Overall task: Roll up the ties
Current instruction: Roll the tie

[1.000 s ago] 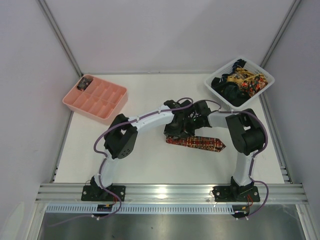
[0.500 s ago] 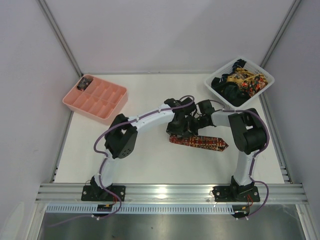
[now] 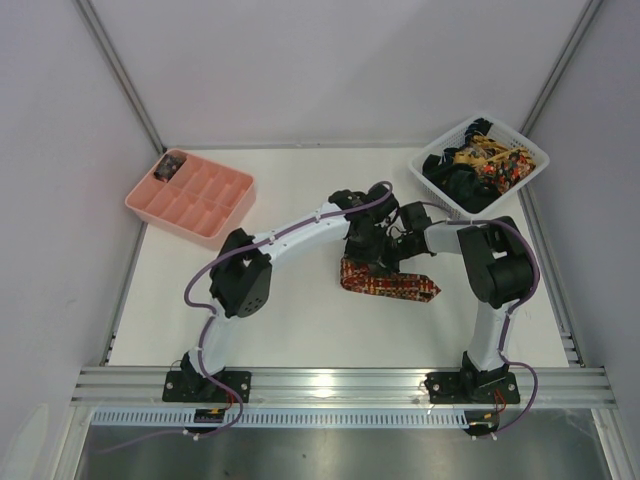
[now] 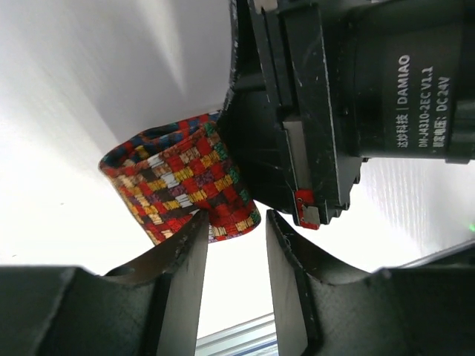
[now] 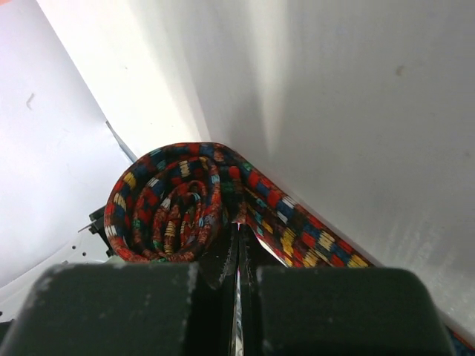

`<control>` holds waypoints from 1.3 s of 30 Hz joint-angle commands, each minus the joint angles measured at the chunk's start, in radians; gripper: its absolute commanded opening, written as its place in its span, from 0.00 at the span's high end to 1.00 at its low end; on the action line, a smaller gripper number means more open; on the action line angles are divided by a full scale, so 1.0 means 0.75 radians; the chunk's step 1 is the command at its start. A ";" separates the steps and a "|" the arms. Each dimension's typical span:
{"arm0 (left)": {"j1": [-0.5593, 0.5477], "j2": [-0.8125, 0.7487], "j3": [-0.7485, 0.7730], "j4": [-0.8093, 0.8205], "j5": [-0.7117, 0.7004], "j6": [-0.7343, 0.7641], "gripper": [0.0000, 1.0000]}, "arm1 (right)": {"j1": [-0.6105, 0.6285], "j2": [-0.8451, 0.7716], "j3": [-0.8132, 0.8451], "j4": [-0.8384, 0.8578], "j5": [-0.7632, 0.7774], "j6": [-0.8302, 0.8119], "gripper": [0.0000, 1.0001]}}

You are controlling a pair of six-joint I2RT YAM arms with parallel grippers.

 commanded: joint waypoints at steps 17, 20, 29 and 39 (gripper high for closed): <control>0.024 -0.225 -0.384 0.302 0.138 0.008 0.58 | -0.031 -0.129 0.108 -0.279 0.147 -0.177 1.00; 0.038 -0.286 -0.423 0.337 0.140 0.022 0.57 | -0.033 -0.144 0.143 -0.320 0.145 -0.212 1.00; 0.134 -0.605 -0.558 0.358 0.189 0.036 0.48 | -0.008 -0.121 0.268 -0.402 0.100 -0.265 0.98; 0.411 -1.069 -1.309 0.746 0.517 -0.285 0.34 | 0.092 -0.013 0.352 -0.441 0.110 -0.279 0.93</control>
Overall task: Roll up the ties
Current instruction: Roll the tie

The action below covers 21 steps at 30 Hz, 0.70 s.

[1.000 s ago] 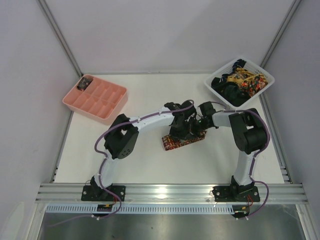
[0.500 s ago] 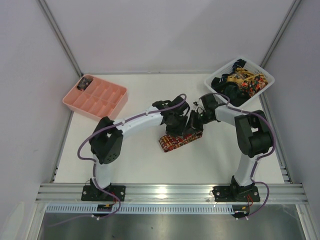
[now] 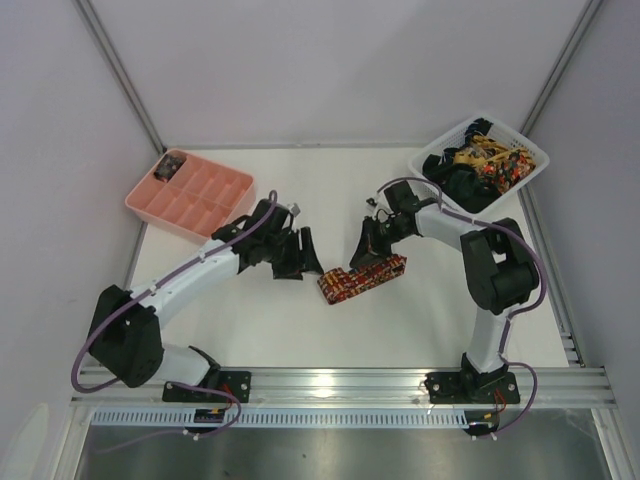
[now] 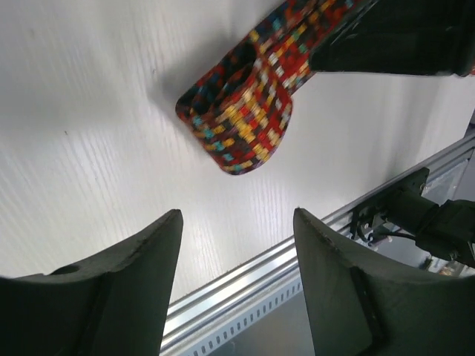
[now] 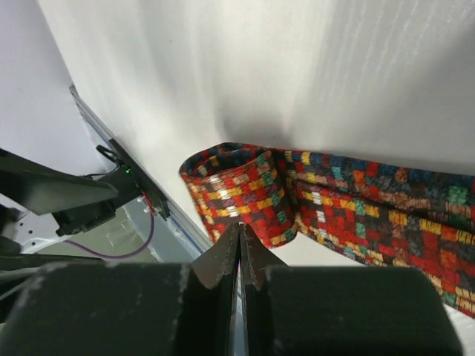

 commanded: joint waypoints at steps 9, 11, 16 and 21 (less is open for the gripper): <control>-0.002 -0.093 -0.412 0.515 0.095 -0.376 0.27 | 0.022 0.101 0.020 -0.003 0.117 -0.004 0.94; -0.004 -0.064 -0.441 0.588 0.106 -0.415 0.27 | 0.032 0.099 -0.023 0.018 0.116 0.027 0.95; -0.004 0.054 -0.459 0.720 0.097 -0.454 0.27 | 0.032 0.062 -0.172 0.146 0.208 0.151 0.98; -0.009 0.081 -0.419 0.661 0.085 -0.436 0.26 | 0.034 -0.038 -0.328 0.249 0.276 0.276 1.00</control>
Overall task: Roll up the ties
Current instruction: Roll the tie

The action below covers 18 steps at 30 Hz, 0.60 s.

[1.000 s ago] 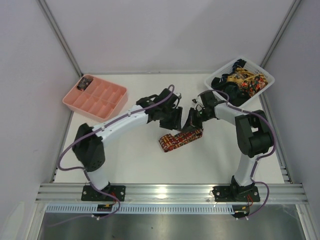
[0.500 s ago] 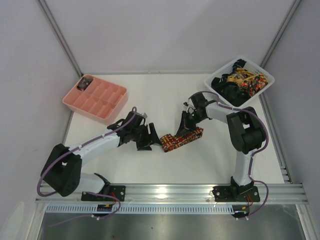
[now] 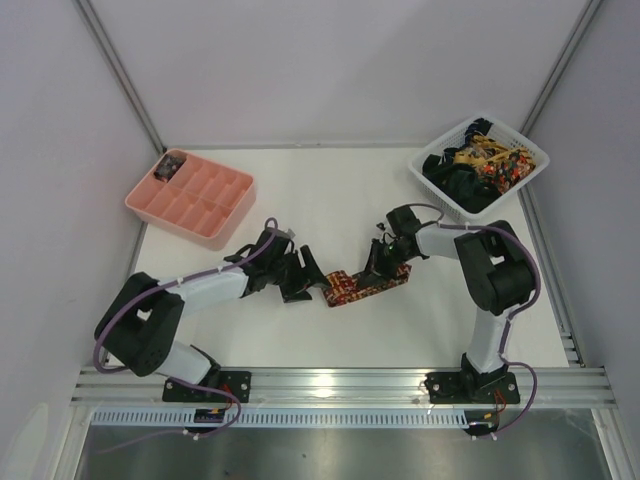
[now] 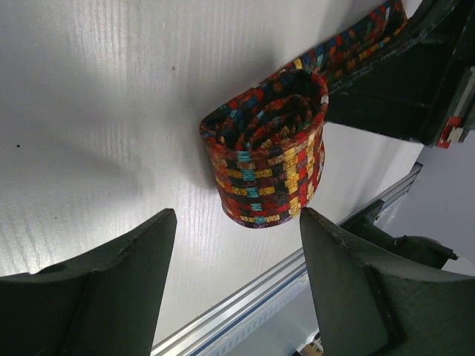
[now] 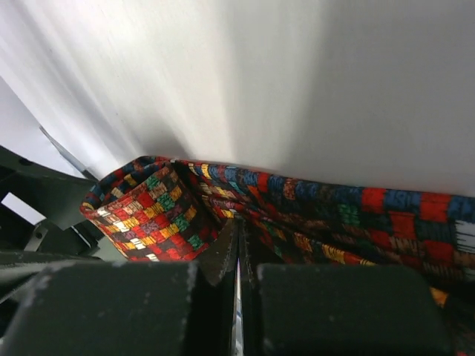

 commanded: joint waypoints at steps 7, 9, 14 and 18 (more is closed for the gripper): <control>-0.005 0.051 0.037 0.048 0.073 0.035 0.27 | 0.003 -0.211 -0.192 0.156 0.137 0.205 1.00; -0.005 0.055 0.031 0.095 0.094 0.031 0.27 | 0.001 -0.215 -0.149 0.095 0.143 0.157 1.00; -0.008 0.058 0.037 0.126 0.135 0.021 0.28 | 0.001 -0.237 -0.028 -0.040 0.152 0.028 0.99; -0.012 0.041 0.039 0.079 0.116 0.043 0.29 | 0.003 -0.172 0.033 -0.081 0.115 -0.054 0.99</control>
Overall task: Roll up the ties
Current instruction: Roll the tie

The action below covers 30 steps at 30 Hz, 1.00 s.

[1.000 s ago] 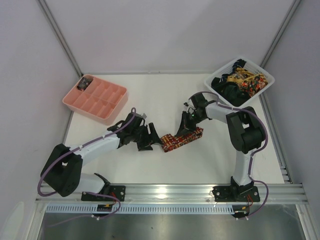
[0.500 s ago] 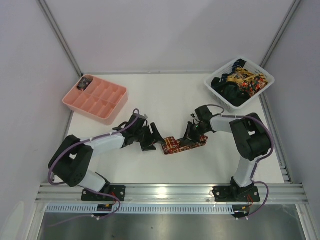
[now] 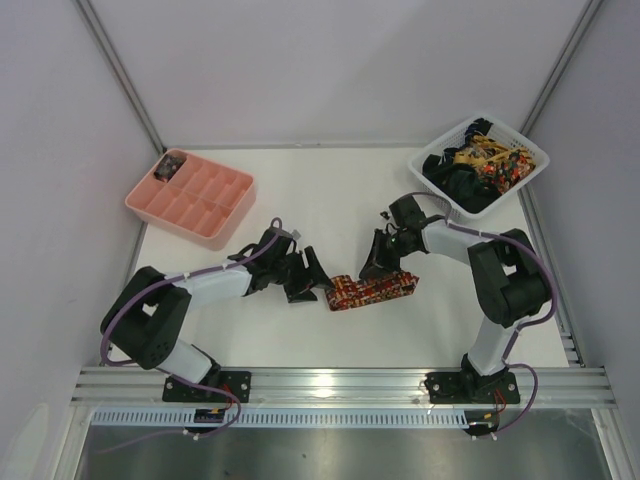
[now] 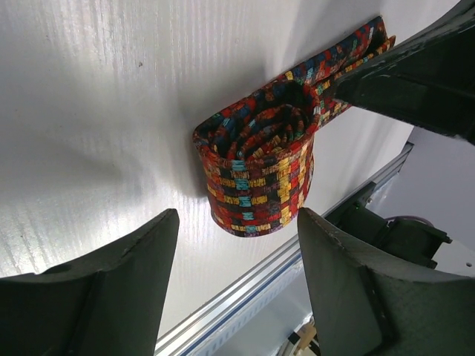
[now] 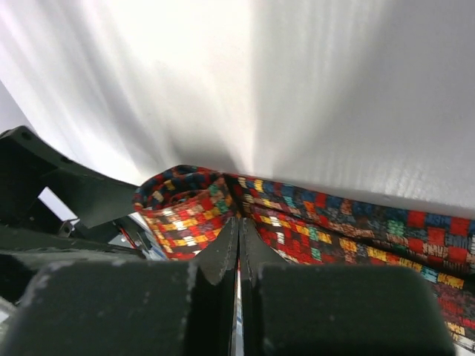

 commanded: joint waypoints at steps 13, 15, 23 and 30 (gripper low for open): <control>-0.051 0.041 -0.018 0.189 0.028 0.056 0.28 | 0.129 0.080 0.066 -0.004 -0.136 0.013 1.00; -0.053 0.054 -0.024 0.195 0.049 0.054 0.28 | 0.134 0.072 0.062 -0.005 -0.124 0.015 1.00; -0.055 0.013 0.011 -0.011 0.008 0.052 0.28 | 0.105 0.070 0.070 -0.036 -0.099 -0.014 0.99; -0.055 -0.063 -0.007 -0.030 0.006 0.050 0.26 | 0.099 0.045 0.087 -0.071 -0.087 -0.049 0.99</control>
